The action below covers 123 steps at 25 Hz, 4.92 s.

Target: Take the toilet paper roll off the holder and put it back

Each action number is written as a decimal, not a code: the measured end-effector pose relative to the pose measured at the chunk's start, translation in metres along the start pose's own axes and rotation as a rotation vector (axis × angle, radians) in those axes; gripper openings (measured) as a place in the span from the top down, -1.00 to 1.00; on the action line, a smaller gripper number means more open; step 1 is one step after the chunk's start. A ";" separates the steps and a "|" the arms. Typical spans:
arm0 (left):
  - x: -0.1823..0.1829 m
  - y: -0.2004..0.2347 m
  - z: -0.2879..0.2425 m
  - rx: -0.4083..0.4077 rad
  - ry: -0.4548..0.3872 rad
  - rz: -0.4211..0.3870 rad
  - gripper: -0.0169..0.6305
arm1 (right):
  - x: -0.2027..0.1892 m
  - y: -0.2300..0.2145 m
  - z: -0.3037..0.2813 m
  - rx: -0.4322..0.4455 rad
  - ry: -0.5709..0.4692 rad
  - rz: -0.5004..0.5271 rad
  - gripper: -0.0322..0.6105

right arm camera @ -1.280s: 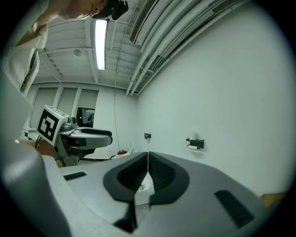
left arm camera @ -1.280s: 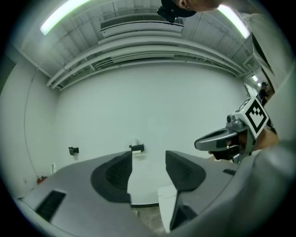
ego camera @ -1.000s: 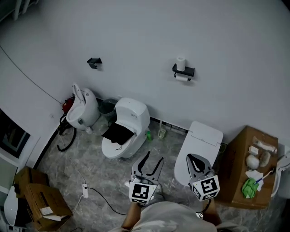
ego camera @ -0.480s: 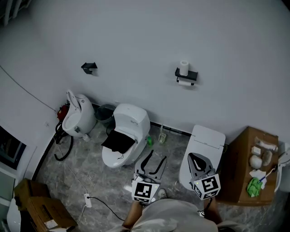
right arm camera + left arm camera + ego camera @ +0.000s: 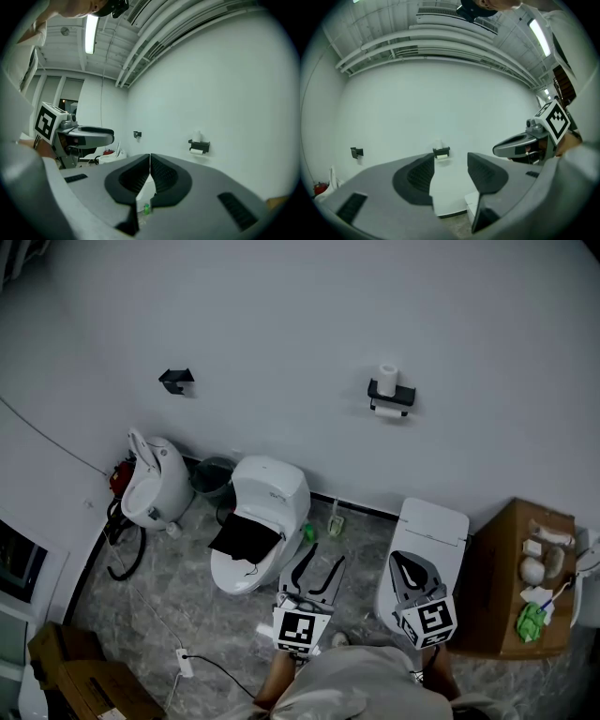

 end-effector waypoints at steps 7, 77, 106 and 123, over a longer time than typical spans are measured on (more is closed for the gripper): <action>-0.006 0.015 -0.013 0.009 -0.010 0.016 0.24 | 0.000 -0.005 -0.019 -0.003 0.010 0.019 0.90; -0.008 0.122 -0.333 0.012 0.024 -0.044 0.27 | 0.021 -0.236 -0.263 0.018 -0.023 -0.072 0.90; -0.018 0.155 -0.450 -0.261 0.013 -0.009 0.27 | 0.030 -0.291 -0.314 -0.227 0.037 -0.098 0.90; -0.024 0.159 -0.507 -0.510 0.020 -0.010 0.27 | 0.033 -0.303 -0.332 -0.433 0.062 -0.129 0.90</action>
Point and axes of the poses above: the fingertips, and each gripper's own axes: z backward along the fingers, y to its left, x out of its top, the point moved 5 cm from there along z, backward along the fingers, and after that the axes turned 3 degrees about x, right-handed, at the moved point
